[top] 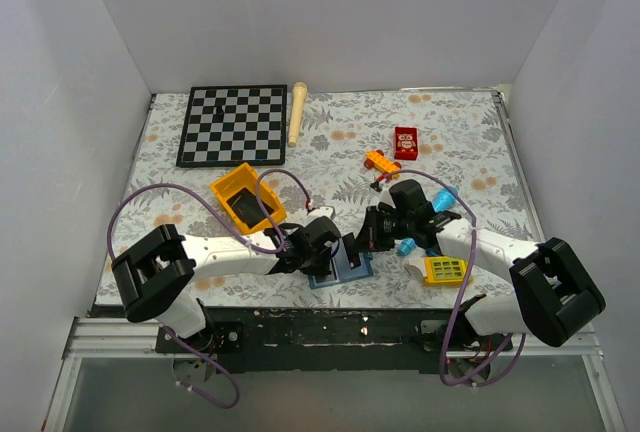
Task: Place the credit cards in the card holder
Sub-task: Turn over the card slot in the card holder.
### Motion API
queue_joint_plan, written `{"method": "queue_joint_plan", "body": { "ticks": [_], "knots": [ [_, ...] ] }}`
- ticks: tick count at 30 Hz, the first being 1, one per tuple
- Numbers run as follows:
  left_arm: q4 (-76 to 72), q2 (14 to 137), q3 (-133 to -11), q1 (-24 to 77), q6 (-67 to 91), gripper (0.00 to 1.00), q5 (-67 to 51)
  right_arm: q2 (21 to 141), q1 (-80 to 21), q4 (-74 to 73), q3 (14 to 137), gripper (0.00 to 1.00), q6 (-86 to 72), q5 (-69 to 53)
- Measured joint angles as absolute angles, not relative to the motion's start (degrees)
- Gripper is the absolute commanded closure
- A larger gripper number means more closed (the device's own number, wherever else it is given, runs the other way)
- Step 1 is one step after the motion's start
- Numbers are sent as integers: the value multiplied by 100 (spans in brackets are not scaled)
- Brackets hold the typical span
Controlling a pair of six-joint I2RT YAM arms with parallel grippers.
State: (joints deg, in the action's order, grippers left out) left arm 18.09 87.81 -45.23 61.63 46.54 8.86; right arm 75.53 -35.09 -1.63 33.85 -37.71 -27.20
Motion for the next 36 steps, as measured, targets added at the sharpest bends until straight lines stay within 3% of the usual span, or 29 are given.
{"method": "queue_joint_plan", "body": {
  "ticks": [36],
  "knots": [
    [3006,7148,-4071,6163,5196,100,1802,8283,-4449,292,3680,99,-4160,-2536]
  ]
}}
